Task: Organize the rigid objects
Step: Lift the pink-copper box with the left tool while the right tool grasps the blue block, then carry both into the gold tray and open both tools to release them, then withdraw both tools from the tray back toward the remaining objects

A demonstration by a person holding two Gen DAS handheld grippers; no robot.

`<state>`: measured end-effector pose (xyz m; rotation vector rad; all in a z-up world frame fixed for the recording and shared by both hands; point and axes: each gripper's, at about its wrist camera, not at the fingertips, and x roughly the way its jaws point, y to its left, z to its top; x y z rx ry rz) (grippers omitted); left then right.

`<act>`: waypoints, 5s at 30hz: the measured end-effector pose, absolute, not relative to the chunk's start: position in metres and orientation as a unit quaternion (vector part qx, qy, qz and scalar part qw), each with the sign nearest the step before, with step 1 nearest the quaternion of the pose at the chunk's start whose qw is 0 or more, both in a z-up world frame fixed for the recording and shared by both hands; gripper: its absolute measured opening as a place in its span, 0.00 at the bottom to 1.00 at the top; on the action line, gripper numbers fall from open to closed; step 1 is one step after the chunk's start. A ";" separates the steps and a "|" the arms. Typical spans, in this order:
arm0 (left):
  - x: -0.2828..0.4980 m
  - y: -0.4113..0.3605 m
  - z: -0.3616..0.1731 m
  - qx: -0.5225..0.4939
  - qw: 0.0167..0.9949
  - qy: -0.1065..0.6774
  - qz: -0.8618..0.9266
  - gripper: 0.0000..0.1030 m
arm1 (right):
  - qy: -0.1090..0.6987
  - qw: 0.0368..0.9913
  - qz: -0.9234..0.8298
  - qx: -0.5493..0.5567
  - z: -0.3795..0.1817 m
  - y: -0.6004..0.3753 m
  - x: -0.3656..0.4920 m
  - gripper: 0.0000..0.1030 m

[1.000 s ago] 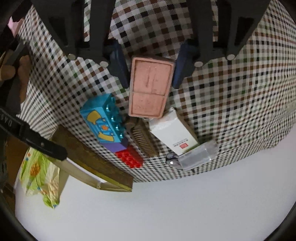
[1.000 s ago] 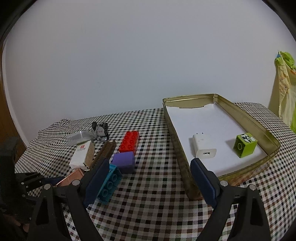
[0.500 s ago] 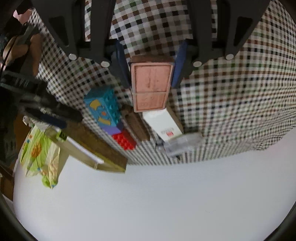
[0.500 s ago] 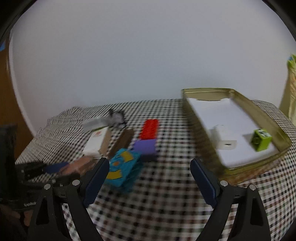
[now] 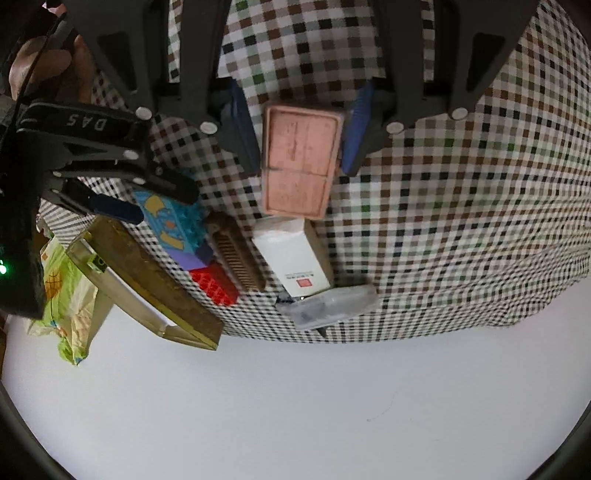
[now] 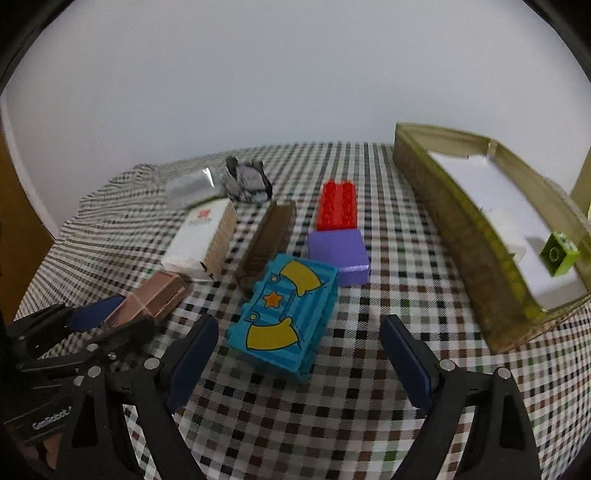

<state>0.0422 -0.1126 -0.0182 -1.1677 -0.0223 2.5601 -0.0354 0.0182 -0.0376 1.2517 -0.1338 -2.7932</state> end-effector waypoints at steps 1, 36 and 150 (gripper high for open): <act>0.042 -0.112 -0.018 -0.410 0.162 -0.004 0.898 0.49 | -0.046 0.036 -0.910 0.410 -0.039 0.017 -0.038 0.88; 0.063 -0.100 0.023 -0.275 0.112 -0.076 0.952 0.44 | -0.064 0.140 -0.961 0.232 0.015 0.074 0.017 0.44; 0.004 0.134 0.028 -0.252 0.062 0.034 0.965 0.99 | -0.092 -0.170 -0.977 0.094 0.022 0.307 0.009 0.85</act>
